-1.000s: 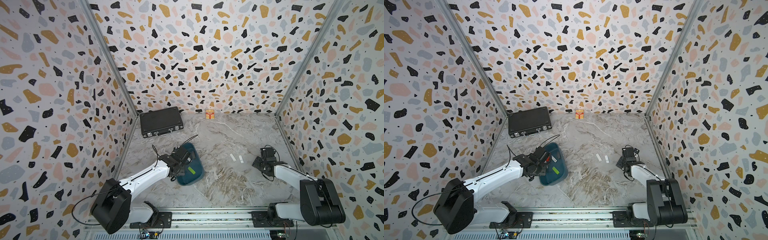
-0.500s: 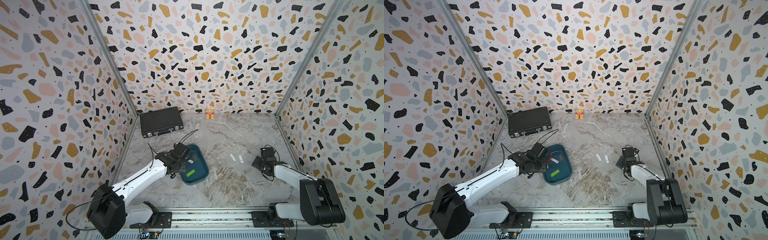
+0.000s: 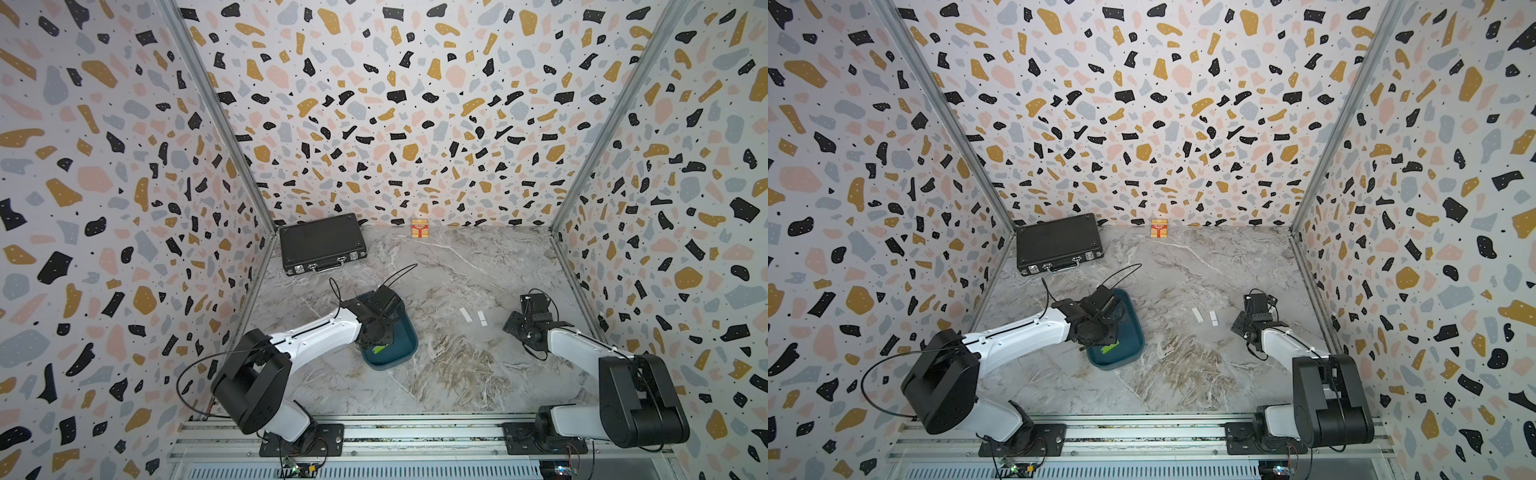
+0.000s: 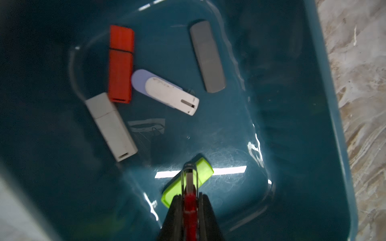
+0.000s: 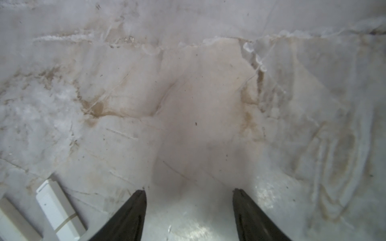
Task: Put the usb flash drive into the storage box
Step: Place the USB flash in the storage box, then pick up the USB flash from the center of the board.
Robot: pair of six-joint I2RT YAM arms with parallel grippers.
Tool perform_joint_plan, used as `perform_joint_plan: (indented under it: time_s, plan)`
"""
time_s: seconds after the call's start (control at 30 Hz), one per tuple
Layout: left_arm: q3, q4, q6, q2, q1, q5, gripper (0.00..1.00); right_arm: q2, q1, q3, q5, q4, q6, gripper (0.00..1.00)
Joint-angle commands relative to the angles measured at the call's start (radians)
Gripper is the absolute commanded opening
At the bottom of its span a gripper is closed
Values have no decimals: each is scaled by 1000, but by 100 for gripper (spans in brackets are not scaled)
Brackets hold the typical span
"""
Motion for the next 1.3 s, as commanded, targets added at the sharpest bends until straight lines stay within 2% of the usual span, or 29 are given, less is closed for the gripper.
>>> perform_joint_plan:
  time_s: [0.0,0.03,0.13,0.2,0.37,0.5,0.63,0.77,0.9,1.0,1.27]
  plan:
    - [29,64,-9,34,-6,37,11,12,1,15,-25,-33,-5,70]
    - [31,66,-7,41,-6,40,13,15,2,17,-27,-33,-6,70]
    - [43,60,5,42,-7,48,31,23,2,22,-36,-32,-11,70]
    - [59,34,23,24,-7,52,37,30,3,29,-49,-34,-19,70]
    - [102,-100,86,-108,-5,4,44,56,33,70,-114,-73,-59,70]
    - [126,-260,147,-279,13,-62,49,96,110,186,-126,-200,-140,71]
    - [85,-359,195,-473,54,-107,56,192,162,312,-109,-336,-202,72]
    - [21,-396,220,-626,72,-106,59,242,184,345,-104,-337,-227,72]
    - [10,-359,234,-720,72,-25,59,318,199,412,-97,-393,-244,71]
    - [-15,-344,235,-744,72,-53,60,343,203,432,-91,-404,-249,69]
    - [-30,-321,242,-743,72,-24,60,386,220,468,-80,-408,-269,58]
